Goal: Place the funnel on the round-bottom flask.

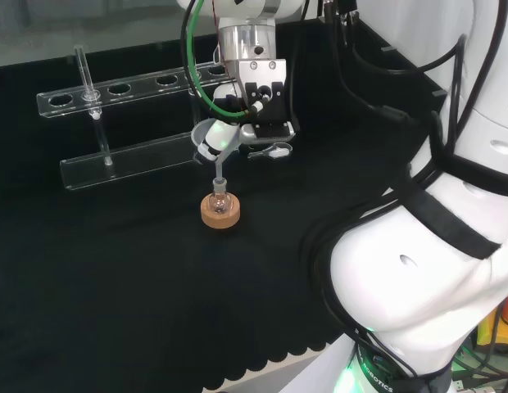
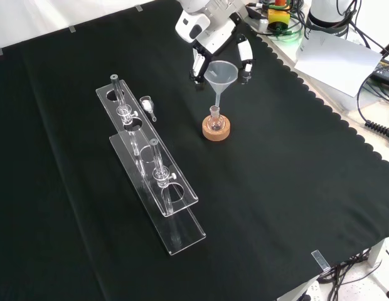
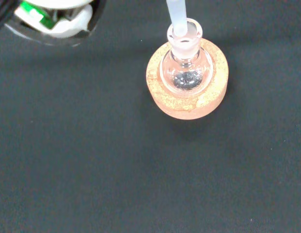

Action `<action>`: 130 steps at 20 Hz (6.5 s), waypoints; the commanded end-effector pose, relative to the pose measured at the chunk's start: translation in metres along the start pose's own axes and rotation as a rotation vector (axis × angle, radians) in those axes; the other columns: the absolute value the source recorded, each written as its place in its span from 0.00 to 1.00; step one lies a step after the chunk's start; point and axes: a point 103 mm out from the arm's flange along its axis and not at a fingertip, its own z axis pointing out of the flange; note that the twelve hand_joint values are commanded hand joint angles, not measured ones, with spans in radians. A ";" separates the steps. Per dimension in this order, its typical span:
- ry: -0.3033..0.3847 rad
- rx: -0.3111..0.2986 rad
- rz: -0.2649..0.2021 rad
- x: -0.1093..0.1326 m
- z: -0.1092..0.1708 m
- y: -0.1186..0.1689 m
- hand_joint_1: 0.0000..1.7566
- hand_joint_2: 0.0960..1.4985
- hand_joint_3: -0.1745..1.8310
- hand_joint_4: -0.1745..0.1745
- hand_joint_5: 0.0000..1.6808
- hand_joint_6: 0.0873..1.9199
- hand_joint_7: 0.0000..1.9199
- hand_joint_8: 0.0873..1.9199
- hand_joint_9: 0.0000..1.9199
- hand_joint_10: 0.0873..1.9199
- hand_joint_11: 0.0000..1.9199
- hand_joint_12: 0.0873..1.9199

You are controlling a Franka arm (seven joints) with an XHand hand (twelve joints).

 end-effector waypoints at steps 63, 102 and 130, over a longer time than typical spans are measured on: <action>-0.030 0.046 0.018 -0.001 0.024 0.025 0.52 0.39 0.45 0.32 0.30 0.34 0.14 0.37 0.32 0.31 0.26 0.65; -0.079 0.028 -0.021 0.001 0.020 0.022 0.49 0.37 0.43 0.27 0.18 0.00 0.00 0.24 0.11 0.38 0.08 0.70; -0.110 0.045 -0.024 0.000 0.021 0.020 0.45 0.36 0.37 0.25 0.05 0.00 0.00 0.00 0.00 0.37 0.00 0.71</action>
